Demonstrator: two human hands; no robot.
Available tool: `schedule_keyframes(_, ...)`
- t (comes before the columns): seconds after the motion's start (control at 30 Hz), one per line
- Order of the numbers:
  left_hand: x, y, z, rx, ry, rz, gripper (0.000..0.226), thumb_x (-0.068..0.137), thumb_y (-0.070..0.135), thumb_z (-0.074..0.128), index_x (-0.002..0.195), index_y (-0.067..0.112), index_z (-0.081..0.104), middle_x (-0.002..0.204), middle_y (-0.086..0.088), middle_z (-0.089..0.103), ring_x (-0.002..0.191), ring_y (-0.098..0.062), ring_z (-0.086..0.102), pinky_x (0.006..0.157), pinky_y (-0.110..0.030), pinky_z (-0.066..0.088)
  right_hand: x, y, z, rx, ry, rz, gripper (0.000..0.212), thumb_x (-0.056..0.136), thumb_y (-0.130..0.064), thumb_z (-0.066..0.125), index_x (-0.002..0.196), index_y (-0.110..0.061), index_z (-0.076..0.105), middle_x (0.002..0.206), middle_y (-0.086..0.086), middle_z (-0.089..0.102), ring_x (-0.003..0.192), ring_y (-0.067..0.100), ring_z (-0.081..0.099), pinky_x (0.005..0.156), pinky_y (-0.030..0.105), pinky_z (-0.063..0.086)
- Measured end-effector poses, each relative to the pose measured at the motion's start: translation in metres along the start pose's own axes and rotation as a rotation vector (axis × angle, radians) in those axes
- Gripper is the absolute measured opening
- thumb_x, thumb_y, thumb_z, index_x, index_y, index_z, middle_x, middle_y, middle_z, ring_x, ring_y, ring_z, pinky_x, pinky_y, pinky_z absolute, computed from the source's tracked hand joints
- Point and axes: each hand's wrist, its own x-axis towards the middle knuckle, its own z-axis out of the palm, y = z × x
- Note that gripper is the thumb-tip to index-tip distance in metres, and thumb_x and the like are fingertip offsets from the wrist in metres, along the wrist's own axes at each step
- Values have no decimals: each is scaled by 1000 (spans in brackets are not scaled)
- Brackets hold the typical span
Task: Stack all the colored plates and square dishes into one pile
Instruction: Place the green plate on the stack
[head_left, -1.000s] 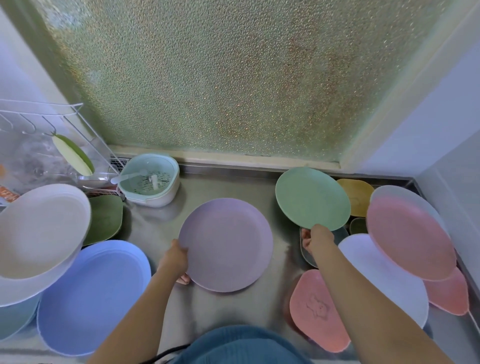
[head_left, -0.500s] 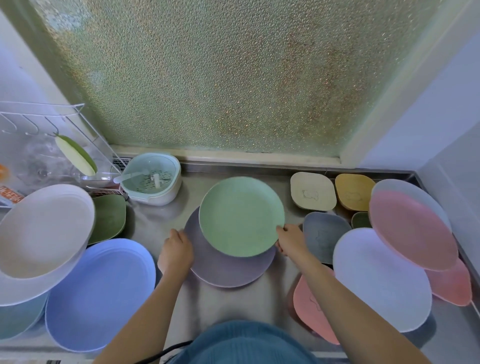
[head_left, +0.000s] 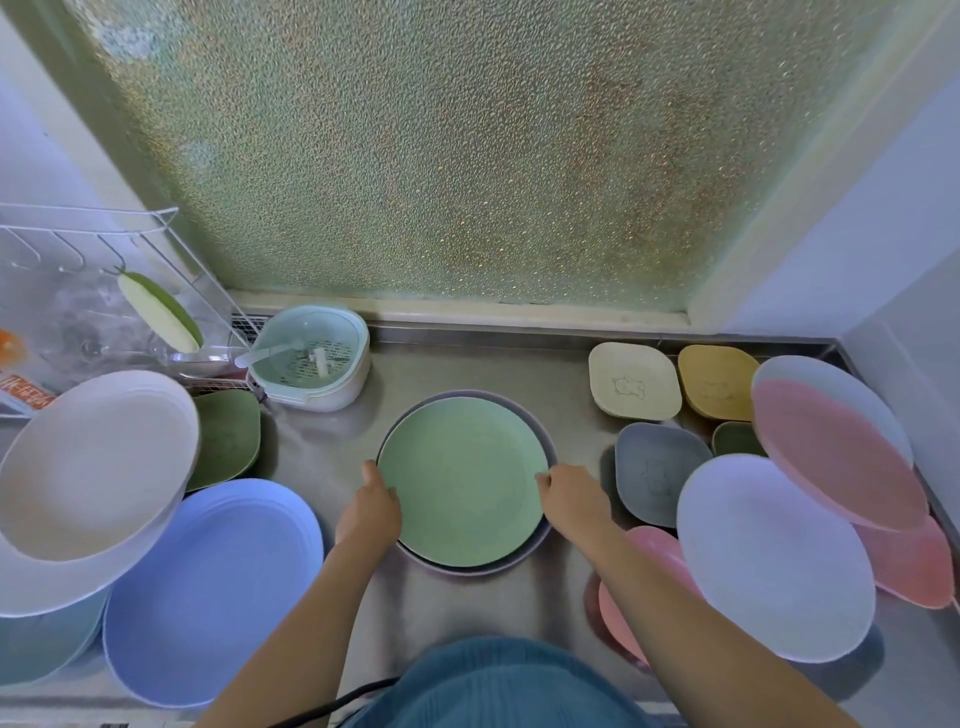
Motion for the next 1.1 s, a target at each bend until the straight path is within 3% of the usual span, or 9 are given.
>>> schedule_keyframes(0.23,-2,18,3,140,-3,49,28,98,27,35,114,4,32,107,-20,65,97,-39,61,70,-36,38,-4,14,-3,97,147,28,35,101,-26,31,104,-5,58,97,14,67,89,30,64,68,34,45)
schedule_keyframes(0.47,-3,31,10,159,23,91,33,99,35,34,112,5,33,105,-19,66,96,-39,63,69,-36,38,-3,26,-5,14,162,72,30,99,-20,34,102,-4,59,93,13,67,84,28,64,62,29,41)
schedule_keyframes(0.57,-2,32,10,200,55,117,38,99,36,33,123,7,30,105,-16,68,95,-37,64,68,-35,40,-5,28,-3,-6,180,83,31,98,-23,35,98,-5,61,88,12,67,79,28,64,60,29,41)
schedule_keyframes(0.7,-4,38,10,353,104,153,56,100,36,31,147,15,10,108,-10,69,95,-33,66,67,-33,40,-4,29,-5,-18,179,95,31,96,-25,37,93,-6,62,82,10,65,72,26,60,58,30,42)
schedule_keyframes(0.87,-5,48,6,507,148,127,49,97,18,32,145,18,21,106,-6,69,93,-29,67,64,-29,38,-2,30,-16,32,177,126,29,96,-30,39,85,-10,56,75,5,53,68,21,52,58,30,42)
schedule_keyframes(1.03,-7,82,9,472,165,252,50,93,15,34,143,21,25,111,-6,67,95,-31,66,69,-33,45,3,56,-51,255,369,249,27,96,-31,44,77,-13,51,70,2,50,69,19,49,54,25,33)
schedule_keyframes(1.1,-11,105,17,484,148,372,53,94,17,34,145,22,23,115,-7,65,96,-32,64,73,-35,48,6,73,-71,417,479,358,27,96,-34,42,83,-12,52,76,3,50,74,21,48,62,27,34)
